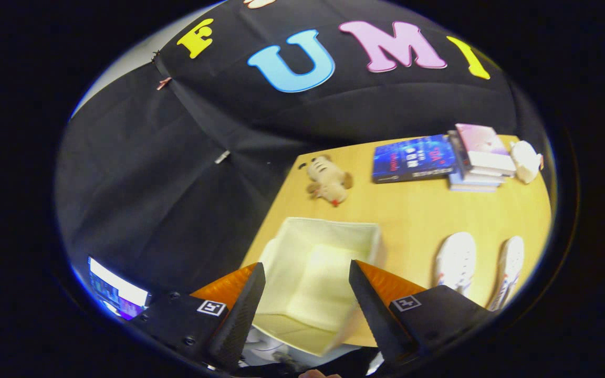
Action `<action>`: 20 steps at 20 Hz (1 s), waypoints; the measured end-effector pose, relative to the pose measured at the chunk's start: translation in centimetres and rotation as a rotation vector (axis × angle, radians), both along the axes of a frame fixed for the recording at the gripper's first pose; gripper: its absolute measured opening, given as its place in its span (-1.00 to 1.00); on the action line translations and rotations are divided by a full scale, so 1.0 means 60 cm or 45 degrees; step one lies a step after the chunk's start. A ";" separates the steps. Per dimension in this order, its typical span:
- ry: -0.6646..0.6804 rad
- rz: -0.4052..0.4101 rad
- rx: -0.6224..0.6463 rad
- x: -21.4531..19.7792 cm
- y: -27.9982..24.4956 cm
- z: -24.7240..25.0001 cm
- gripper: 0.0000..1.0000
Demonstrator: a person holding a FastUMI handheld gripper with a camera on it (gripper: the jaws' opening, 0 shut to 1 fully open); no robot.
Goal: Open the storage box then place both shoes into the box .Put the left shoe in first, then the right shoe, with the right side of both shoes facing outward in a uniform manner.
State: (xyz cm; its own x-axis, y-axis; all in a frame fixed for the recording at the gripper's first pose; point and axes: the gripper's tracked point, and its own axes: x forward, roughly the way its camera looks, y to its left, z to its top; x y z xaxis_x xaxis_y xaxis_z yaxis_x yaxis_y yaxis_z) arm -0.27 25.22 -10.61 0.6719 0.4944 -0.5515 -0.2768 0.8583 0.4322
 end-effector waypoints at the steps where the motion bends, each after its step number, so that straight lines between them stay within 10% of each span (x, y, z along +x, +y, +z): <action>1: -0.004 -0.033 -0.049 -0.003 -0.040 -0.014 0.96; 9: 0.056 -0.107 -0.395 -0.017 -0.278 -0.175 0.97; 20: 0.218 0.031 -0.521 0.017 -0.350 -0.379 0.98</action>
